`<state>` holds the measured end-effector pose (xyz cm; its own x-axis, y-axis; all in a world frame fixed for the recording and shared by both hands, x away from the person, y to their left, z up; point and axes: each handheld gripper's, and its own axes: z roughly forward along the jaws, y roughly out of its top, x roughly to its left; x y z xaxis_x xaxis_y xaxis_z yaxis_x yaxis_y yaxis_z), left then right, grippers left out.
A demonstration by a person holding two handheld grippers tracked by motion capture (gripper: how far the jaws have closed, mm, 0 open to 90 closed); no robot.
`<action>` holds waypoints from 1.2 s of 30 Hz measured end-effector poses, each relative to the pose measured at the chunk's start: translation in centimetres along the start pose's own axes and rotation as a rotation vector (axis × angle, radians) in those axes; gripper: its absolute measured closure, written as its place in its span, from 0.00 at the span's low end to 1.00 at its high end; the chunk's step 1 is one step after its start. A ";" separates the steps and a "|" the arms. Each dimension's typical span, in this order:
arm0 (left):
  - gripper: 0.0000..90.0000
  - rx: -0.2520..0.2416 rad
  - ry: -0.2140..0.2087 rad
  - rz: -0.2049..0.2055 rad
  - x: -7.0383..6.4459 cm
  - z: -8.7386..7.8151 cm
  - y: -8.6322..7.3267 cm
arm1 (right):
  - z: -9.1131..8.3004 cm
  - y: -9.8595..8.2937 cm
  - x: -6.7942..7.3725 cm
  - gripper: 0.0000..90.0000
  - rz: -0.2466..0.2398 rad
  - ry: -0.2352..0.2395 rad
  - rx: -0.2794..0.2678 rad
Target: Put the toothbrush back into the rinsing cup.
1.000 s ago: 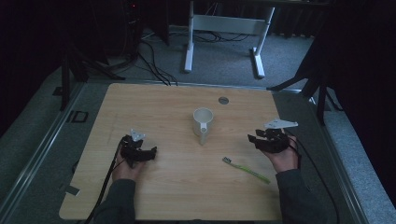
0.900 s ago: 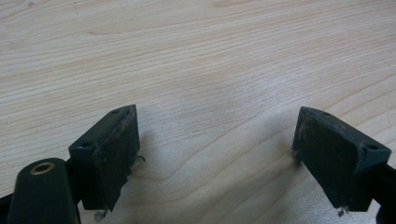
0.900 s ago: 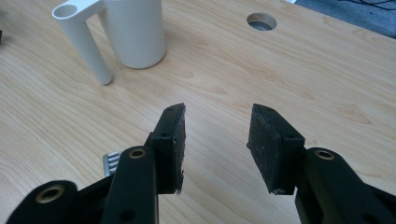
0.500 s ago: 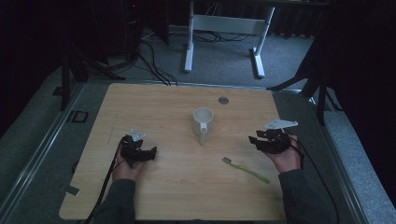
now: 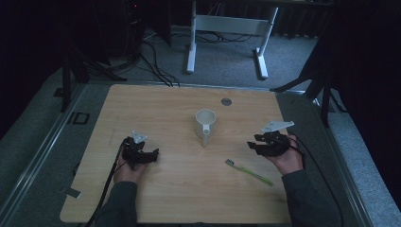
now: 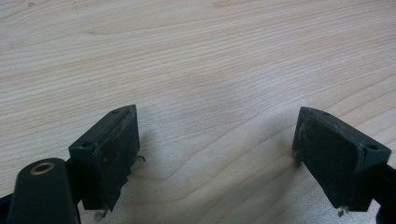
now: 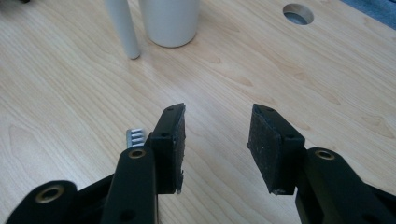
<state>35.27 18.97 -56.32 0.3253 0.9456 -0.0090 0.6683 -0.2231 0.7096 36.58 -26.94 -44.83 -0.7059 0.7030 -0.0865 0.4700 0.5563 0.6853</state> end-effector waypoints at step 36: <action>0.17 0.000 0.000 0.001 0.0 0.0 0.0 | 1.1 0.8 1.0 0.66 -0.098 0.066 0.110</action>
<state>35.27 18.97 -56.32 0.3259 0.9454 -0.0087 0.6683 -0.2238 0.7094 36.84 -25.26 -45.17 -0.7829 0.6142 -0.0990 0.4496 0.6686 0.5923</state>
